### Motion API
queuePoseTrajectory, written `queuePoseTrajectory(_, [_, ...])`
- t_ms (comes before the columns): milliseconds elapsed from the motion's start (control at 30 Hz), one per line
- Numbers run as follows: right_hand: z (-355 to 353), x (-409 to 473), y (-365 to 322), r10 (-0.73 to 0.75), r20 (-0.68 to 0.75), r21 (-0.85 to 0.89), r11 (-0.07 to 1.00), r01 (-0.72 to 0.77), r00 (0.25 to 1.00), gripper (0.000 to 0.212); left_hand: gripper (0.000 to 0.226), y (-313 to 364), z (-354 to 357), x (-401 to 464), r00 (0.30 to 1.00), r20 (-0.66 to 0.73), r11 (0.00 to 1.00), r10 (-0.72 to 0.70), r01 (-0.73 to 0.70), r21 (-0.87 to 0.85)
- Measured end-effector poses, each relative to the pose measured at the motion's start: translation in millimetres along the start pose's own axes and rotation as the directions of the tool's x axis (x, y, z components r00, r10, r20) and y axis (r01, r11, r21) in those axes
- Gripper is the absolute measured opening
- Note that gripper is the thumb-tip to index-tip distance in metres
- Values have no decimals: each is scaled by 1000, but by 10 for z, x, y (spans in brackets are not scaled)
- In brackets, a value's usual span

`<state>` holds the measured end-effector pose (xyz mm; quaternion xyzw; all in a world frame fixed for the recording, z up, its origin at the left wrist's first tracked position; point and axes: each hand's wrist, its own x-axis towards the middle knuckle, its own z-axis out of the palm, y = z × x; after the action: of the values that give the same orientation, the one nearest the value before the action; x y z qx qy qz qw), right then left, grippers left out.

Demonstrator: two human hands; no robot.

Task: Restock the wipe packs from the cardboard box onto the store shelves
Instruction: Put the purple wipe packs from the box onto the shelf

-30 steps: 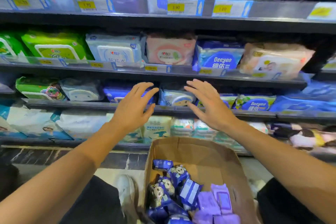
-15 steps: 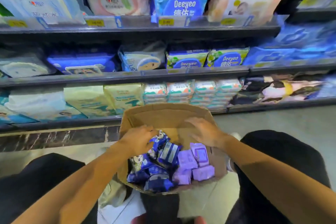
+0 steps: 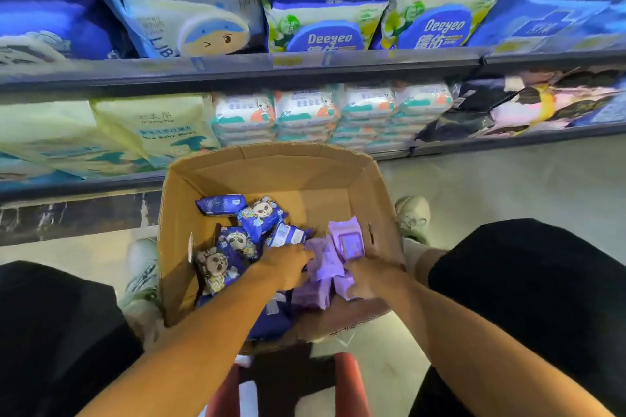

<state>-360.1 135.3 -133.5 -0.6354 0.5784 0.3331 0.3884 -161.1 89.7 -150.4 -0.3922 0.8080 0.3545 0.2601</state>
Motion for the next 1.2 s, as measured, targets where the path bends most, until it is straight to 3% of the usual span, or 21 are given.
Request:
queuePoseTrajectory(133, [136, 236, 30, -2, 6, -62, 998, 2, 1000, 39, 57, -47, 122, 285, 1000, 17, 999, -19, 20, -44])
queuePoseTrajectory(233, [267, 436, 30, 3, 4, -78, 997, -2, 1000, 58, 66, -37, 206, 440, 998, 53, 996, -26, 30, -79])
queuePoseTrajectory(300, [342, 543, 21, 43, 3, -105, 994, -43, 999, 71, 71, 7, 266, 548, 995, 95, 1000, 3, -2, -6])
queuePoseTrajectory(367, [412, 640, 22, 91, 0, -138, 986, -90, 996, 74, 102, 8, 396, 689, 994, 93, 999, 50, -49, -5])
queuePoseTrajectory(433, [435, 722, 30, 96, 12, -165, 982, -92, 995, 69, 90, 94, 445, 681, 984, 166, 996, 56, -44, -74])
queuePoseTrajectory(533, [365, 753, 55, 78, 55, -115, 991, -71, 995, 75, 89, 199, 484, 643, 991, 131, 989, 29, -9, -150])
queuePoseTrajectory(733, [337, 789, 114, 31, 159, 37, 999, -37, 987, 92, 82, 326, 539, 780, 998, 28, 998, -56, 57, -17])
queuePoseTrajectory(867, [405, 801, 117, 50, 131, 231, 970, -80, 990, 70, 83, 359, 480, 770, 995, -44, 995, -90, 92, 40])
queuePoseTrajectory(1000, [478, 805, 100, 239, 62, 405, 881, -244, 969, 85, 55, 208, 412, 733, 964, -211, 987, -161, 154, -51])
queuePoseTrajectory(1067, [445, 742, 65, 308, 76, 384, 869, -313, 948, 97, 48, 109, 390, 675, 953, -232, 966, -195, 145, -216])
queuePoseTrajectory(1200, [368, 631, 37, 287, 127, 344, 885, -313, 950, 57, 54, -41, 285, 487, 930, -220, 748, -295, 81, -659])
